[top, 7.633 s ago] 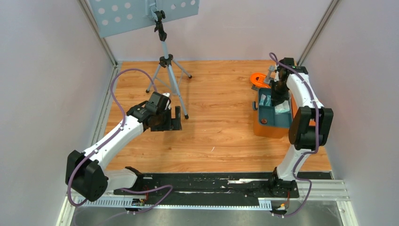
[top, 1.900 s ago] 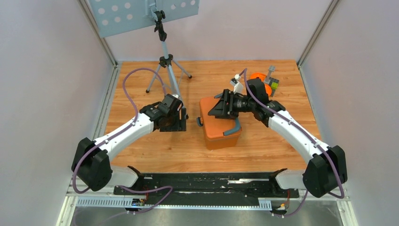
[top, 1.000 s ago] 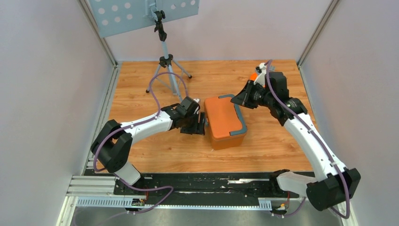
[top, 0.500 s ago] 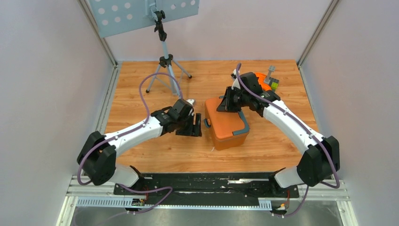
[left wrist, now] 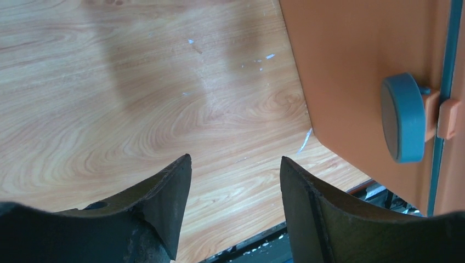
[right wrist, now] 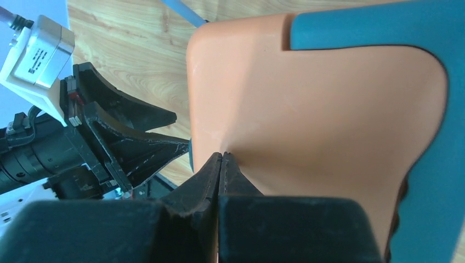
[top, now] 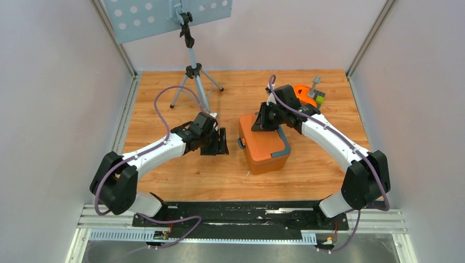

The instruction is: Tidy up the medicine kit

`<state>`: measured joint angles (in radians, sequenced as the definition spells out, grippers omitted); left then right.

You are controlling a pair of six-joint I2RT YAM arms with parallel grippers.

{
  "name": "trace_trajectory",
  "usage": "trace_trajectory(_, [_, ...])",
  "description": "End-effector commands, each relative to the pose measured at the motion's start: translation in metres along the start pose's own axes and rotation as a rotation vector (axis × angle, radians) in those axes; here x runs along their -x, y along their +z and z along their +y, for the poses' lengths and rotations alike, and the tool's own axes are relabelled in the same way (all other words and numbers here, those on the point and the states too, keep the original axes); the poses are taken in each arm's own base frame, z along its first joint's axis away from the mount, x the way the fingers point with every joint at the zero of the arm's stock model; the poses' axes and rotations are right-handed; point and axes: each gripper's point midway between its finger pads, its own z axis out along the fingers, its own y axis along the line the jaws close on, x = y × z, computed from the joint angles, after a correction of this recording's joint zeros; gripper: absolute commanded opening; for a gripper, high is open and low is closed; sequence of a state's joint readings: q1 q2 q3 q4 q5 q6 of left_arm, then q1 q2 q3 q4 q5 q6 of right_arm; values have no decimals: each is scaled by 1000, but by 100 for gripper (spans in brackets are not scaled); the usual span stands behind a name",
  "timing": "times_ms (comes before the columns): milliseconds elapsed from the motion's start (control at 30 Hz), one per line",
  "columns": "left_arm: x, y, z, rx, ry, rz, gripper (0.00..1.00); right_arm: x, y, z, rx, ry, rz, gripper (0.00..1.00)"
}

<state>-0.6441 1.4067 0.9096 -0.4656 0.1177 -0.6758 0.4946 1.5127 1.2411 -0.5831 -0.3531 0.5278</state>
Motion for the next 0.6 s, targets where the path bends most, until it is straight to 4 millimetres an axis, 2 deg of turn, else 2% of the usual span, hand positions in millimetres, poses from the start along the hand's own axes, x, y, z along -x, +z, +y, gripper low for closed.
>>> trace_trajectory(0, [14,11,-12,-57,-20,-20,68,26,-32,3,-70,-86,-133,0])
trace_trajectory(67, [17,16,-15,-71,-25,-15,66,44,-49,1,-119,-115,-224,0])
trace_trajectory(133, [21,19,-21,-91,-26,-17,64,59,-63,-12,-190,-118,-294,0])
trace_trajectory(267, [28,18,-25,-103,-19,-35,63,72,-75,-40,-272,-86,-325,0])
trace_trajectory(467, [32,26,-27,-105,-21,-33,60,69,-55,-38,-240,-68,-259,0])
trace_trajectory(567, [35,33,-33,-123,-26,-17,58,66,-44,-43,-248,-53,-231,0])
